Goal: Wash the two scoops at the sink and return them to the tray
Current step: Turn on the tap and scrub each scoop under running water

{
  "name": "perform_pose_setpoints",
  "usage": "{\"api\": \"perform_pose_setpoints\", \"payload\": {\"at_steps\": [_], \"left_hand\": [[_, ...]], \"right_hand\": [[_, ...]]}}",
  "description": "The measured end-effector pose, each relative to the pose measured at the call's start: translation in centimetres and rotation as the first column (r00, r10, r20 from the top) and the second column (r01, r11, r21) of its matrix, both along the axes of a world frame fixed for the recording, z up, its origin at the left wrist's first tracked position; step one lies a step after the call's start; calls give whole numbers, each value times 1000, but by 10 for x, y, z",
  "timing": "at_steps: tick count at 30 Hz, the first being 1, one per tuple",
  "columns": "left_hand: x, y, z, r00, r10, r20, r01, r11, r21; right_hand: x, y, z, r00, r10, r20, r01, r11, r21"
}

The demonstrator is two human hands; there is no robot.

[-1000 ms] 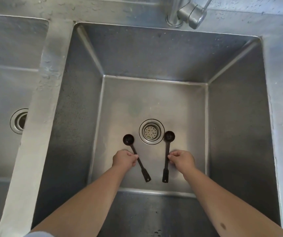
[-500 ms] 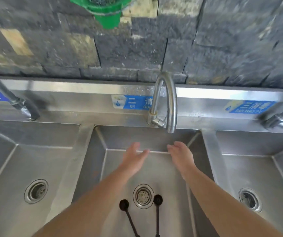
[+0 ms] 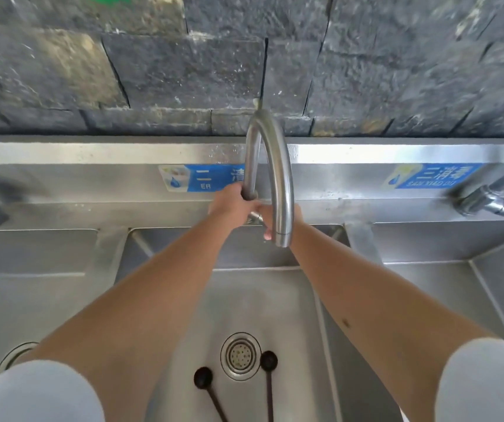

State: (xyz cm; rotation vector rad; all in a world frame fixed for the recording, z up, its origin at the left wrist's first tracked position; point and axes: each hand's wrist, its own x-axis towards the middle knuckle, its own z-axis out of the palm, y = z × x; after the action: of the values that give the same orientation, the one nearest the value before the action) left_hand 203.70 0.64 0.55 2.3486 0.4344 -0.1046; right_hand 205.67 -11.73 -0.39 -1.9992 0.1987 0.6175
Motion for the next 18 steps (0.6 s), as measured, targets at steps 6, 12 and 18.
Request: {"api": "perform_pose_setpoints", "payload": {"at_steps": [6,12,18], "left_hand": [[0,1,1,997,-69,30,65,989,130],[-3,0,3,996,-60,64,48,984,170],[-5,-1,1,994,0,112,-9,997,81]], "right_hand": [[5,0,-13,999,22,24,-21,999,-40],[7,5,-20,996,21,89,-11,993,-114],[9,6,-24,994,-62,85,69,995,-76]]}}
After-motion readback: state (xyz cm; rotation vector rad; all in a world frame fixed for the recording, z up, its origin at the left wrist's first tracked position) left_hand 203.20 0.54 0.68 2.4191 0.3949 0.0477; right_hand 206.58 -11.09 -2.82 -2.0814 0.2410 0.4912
